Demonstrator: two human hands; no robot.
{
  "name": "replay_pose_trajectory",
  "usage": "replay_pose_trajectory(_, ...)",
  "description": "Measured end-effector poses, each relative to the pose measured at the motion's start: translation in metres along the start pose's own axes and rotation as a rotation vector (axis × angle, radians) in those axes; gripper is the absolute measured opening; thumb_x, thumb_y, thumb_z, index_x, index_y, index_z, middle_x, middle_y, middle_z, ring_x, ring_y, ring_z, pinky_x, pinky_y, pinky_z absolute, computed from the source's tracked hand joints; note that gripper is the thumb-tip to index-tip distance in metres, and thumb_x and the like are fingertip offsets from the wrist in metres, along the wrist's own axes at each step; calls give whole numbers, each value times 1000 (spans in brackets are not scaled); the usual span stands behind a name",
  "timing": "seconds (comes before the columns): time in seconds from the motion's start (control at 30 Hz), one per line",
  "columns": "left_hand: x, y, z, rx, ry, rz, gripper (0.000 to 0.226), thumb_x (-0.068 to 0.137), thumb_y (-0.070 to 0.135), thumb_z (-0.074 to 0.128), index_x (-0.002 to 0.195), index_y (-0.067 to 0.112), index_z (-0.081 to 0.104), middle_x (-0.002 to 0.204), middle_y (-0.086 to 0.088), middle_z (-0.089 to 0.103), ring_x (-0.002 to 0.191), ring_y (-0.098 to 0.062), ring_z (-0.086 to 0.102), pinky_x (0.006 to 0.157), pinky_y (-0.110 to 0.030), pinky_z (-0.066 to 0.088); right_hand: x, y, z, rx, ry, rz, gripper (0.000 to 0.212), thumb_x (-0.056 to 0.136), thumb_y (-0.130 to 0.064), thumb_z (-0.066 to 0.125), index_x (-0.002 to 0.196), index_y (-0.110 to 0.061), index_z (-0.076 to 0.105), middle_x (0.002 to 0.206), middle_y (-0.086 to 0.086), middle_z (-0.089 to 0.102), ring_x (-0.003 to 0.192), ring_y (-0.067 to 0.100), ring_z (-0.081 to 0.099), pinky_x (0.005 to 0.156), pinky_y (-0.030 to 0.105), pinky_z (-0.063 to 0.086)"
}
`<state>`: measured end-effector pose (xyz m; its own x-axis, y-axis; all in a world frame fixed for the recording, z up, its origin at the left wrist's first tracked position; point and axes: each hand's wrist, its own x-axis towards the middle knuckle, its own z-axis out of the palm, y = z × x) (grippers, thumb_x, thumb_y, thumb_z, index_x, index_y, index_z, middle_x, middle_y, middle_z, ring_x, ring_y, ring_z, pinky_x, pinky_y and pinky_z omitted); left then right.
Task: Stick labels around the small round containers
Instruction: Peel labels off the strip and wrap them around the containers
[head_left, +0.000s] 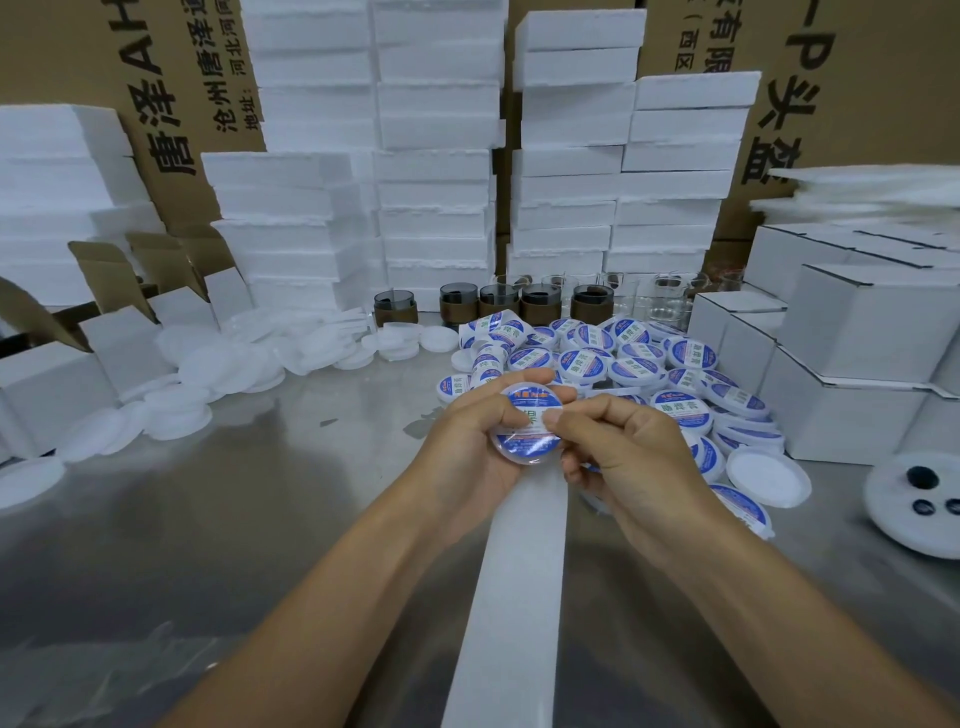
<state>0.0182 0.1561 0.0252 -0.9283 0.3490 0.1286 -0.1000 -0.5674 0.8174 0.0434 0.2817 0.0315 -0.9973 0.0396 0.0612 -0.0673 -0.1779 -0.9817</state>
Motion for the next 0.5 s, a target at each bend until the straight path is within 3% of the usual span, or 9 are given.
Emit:
replay_pose_trajectory(0.33,-2,0,3,92,6,29,38,81,-17,30,99,2,58,85,-12,71,75,-18,68,66,-26,56,0,2,1,-64,55,-51,12,79,-5,68,69,-7,62,44,1,57,39,7,50,41,15,42)
replay_pose_trajectory(0.5,-3,-3,4,145,0,57,35,85,-18,40,102,6,59,91,-9,71,83,-17,69,76,-26,56,2,4,0,-148,130,-91,12,76,-9,71,66,-10,64,47,-2,62,44,3,55,50,15,49)
